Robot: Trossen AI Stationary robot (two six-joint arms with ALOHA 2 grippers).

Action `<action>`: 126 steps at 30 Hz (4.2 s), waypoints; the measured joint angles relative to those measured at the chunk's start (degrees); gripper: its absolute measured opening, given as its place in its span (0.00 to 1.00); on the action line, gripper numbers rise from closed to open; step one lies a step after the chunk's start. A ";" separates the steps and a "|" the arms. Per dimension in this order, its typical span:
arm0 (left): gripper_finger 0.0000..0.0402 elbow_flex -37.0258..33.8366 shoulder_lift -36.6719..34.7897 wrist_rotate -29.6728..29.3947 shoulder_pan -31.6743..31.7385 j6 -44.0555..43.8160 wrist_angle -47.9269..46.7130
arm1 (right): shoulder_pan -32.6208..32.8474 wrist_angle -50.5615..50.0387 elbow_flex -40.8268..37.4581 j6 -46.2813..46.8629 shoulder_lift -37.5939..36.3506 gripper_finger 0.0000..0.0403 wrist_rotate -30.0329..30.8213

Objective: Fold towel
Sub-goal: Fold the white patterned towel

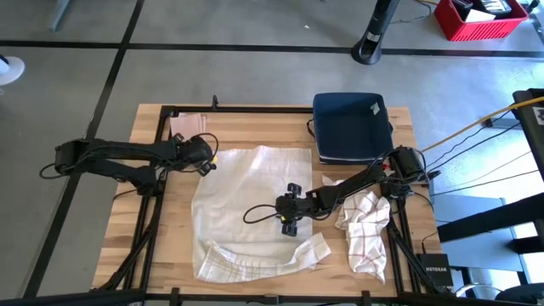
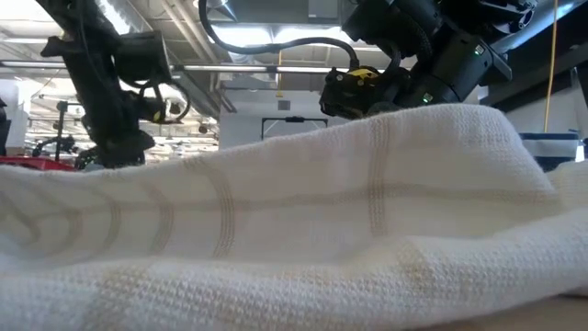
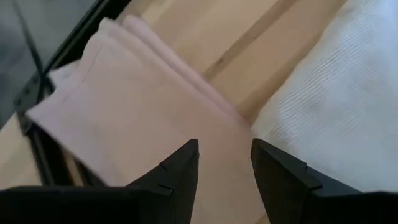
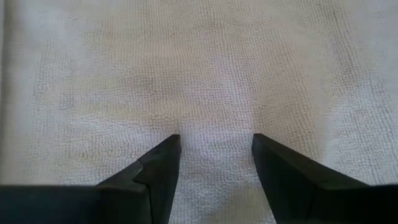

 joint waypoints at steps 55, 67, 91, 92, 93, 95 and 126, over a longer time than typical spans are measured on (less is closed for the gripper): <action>0.35 2.39 1.67 10.47 0.80 10.94 13.83 | 0.00 0.17 -0.02 -0.12 0.00 0.51 0.04; 0.35 -9.21 6.41 7.52 2.41 8.75 26.97 | 0.00 0.26 -0.02 -0.07 0.00 0.51 0.04; 0.35 1.50 -7.16 22.88 -5.74 10.11 24.89 | -0.01 -10.50 7.52 -7.90 -6.71 0.51 -4.40; 0.35 1.53 -8.28 25.91 -7.86 8.91 24.88 | 0.00 -11.23 8.01 -7.79 -6.71 0.51 -6.52; 0.35 1.53 -9.10 28.61 -10.19 7.74 24.74 | 0.02 -12.45 8.46 -7.59 -6.71 0.51 -8.78; 0.35 1.53 -9.79 32.41 -15.62 5.06 24.84 | 0.60 -14.49 9.25 -6.37 -6.71 0.51 -12.51; 0.35 22.29 30.70 7.96 -60.82 -9.22 8.40 | 20.28 -25.77 11.32 14.17 -6.71 0.51 2.51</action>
